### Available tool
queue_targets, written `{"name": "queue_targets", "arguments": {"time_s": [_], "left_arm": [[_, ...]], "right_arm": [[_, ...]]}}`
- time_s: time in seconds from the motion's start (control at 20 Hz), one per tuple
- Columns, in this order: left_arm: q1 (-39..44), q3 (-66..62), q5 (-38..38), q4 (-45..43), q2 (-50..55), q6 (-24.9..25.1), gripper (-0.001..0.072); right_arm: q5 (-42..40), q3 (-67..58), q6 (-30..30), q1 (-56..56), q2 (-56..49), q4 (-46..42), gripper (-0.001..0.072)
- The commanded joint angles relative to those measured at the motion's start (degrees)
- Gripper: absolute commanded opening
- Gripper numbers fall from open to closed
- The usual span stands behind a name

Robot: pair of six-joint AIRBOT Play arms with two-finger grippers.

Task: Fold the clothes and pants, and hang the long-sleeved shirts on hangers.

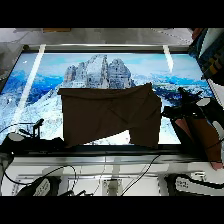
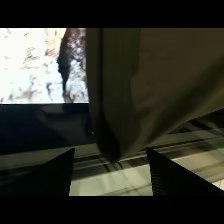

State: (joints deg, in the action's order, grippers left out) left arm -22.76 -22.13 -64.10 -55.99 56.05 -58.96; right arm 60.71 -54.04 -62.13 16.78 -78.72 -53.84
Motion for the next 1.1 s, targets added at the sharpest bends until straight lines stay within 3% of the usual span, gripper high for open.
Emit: {"name": "queue_targets", "arguments": {"time_s": [0.0, 0.15, 0.2, 0.25, 0.45, 0.7, 1.05], "left_arm": [[5.35, 2.25, 6.43, 1.16, 0.00, 2.38, 0.0468], [10.45, 2.21, 15.52, 3.32, 0.83, 1.92, 0.0202], [11.08, 2.21, 17.07, 4.66, 1.09, 1.92, 0.0062], [11.23, 2.10, 17.57, 6.27, 1.11, 1.95, 0.0017], [11.13, -3.93, 16.13, 8.50, -1.57, 1.95, 0.0016], [11.10, -24.44, 18.95, 8.48, -10.56, 1.95, 0.0016], [11.13, -41.18, 44.85, 8.52, -24.11, -1.29, 0.0015]], "right_arm": [[1.31, 0.00, 0.07, -0.02, 0.46, 0.11, 0.0011], [2.86, 0.00, 0.07, -0.04, 0.46, 0.09, 0.0012], [3.45, 0.00, 0.07, -0.02, 0.46, 0.09, 0.0011], [4.50, 0.00, 0.09, -0.02, 0.48, 0.11, 0.0011], [6.73, -1.33, -0.02, -0.02, 4.09, -0.24, 0.0011], [8.57, -10.91, -0.37, -0.02, 15.58, -0.31, 0.0011], [8.79, -29.24, -1.44, -0.02, 34.93, -0.42, 0.0010]]}}
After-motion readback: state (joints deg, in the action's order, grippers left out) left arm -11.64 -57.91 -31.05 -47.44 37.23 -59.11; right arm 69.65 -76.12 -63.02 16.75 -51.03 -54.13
